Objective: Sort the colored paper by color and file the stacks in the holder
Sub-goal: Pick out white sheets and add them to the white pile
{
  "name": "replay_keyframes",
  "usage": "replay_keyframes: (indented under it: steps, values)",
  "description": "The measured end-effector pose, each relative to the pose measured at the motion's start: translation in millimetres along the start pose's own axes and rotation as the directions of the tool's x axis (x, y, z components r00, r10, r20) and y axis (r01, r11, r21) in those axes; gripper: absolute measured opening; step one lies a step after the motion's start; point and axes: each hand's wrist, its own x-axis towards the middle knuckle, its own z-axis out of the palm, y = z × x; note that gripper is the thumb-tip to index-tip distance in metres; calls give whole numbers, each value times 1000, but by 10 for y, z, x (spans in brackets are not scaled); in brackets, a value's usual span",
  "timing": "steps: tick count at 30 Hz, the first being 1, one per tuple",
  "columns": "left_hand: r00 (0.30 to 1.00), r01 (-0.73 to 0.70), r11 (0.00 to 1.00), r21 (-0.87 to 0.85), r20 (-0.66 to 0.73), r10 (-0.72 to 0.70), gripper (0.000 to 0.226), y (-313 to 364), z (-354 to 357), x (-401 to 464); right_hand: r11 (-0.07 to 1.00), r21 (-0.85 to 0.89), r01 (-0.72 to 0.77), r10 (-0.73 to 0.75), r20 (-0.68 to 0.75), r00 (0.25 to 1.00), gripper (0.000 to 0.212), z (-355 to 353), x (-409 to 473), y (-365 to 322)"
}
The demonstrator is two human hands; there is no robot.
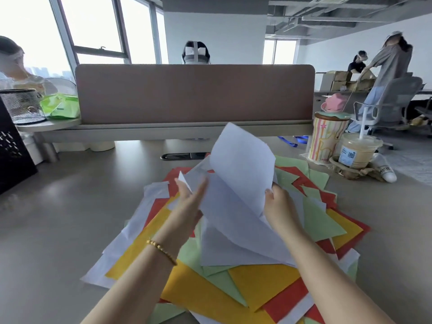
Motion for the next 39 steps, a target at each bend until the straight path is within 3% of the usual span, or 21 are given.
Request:
replay_keyframes:
  steps: [1,3,4,6,8,11,15,17,21,22,24,28,31,33,36,38,39]
  values:
    - [1000,-17,991,134,-14,19,86,-48,112,-43,999,52,-8,9,-25,1000,30,-2,4,-1]
    - [997,-4,949,315,-72,28,41,-145,251,-70,996,83,29,-26,-35,999,26,-10,28,13]
    - [993,40,941,337,-116,-1,30,-160,290,-87,996,64,60,-59,-24,998,24,-28,42,19]
    - [970,157,963,217,-216,-110,31,-106,225,-87,989,23,144,-145,36,989,25,-95,52,-1]
    - [943,218,974,57,-268,-195,22,2,54,-69,978,102,180,-195,159,968,30,-177,51,-41]
    - [931,221,974,-57,-286,-228,14,173,-251,-107,971,238,34,-132,412,901,30,-318,37,-72]
    - [951,123,970,-208,-256,-176,39,306,-442,-121,998,31,52,-59,684,727,42,-442,45,-21]
    - [954,139,986,-90,-257,-158,48,319,-537,-64,996,-64,65,4,745,667,46,-453,57,18]
    - [934,264,916,303,-318,-164,19,283,-673,-13,986,-133,103,43,792,609,46,-485,101,120]
    - [939,260,895,363,-312,-146,14,273,-674,-15,989,-124,79,48,781,622,48,-505,115,139]
    - [950,226,890,396,-293,-111,25,250,-664,-18,996,-89,21,48,703,709,44,-528,141,152]
    - [929,147,925,350,-369,-8,10,227,-588,-49,998,-8,57,-51,348,936,28,-456,168,71]
    - [947,24,989,147,-321,24,31,233,-418,-83,980,-74,187,-159,283,946,22,-324,53,-97]
    - [964,6,999,41,-266,5,52,216,-387,-54,948,-186,257,-160,419,894,29,-170,-61,-162]
    - [974,38,999,22,-224,-32,66,226,-460,17,896,-229,380,-129,685,717,28,125,-266,-159]
    - [980,67,986,152,-195,-36,50,251,-534,21,873,-194,447,-145,772,619,51,190,-367,-195]
    - [985,85,971,222,-163,-49,41,243,-549,13,899,-157,410,-131,795,592,59,170,-384,-227]
